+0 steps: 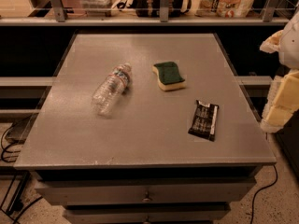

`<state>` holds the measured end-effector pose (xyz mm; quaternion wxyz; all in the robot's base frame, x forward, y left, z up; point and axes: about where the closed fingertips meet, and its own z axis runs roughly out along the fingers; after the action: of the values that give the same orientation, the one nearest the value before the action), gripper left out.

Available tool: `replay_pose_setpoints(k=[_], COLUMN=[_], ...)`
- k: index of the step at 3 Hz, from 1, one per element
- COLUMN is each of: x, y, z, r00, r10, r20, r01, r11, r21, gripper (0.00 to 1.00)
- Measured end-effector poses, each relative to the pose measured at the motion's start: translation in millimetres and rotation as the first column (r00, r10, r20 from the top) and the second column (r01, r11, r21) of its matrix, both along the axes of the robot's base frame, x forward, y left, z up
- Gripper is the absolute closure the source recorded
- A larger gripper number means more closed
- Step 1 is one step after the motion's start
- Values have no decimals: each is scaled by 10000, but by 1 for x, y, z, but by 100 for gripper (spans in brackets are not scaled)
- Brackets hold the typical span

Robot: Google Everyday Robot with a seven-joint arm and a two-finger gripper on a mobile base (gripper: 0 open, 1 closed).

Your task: Pick sponge

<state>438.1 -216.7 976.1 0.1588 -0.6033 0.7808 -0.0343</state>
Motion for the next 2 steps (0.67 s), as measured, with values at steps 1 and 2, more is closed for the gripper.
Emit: replay_pose_setpoints(k=[1, 2], x=[0, 7], y=[0, 4], z=[0, -2], r00=[10000, 9995], r10=[0, -309], r20=[0, 31], r01=[0, 307], r11=[10000, 9982], r21=[0, 515], gripper=[0, 0])
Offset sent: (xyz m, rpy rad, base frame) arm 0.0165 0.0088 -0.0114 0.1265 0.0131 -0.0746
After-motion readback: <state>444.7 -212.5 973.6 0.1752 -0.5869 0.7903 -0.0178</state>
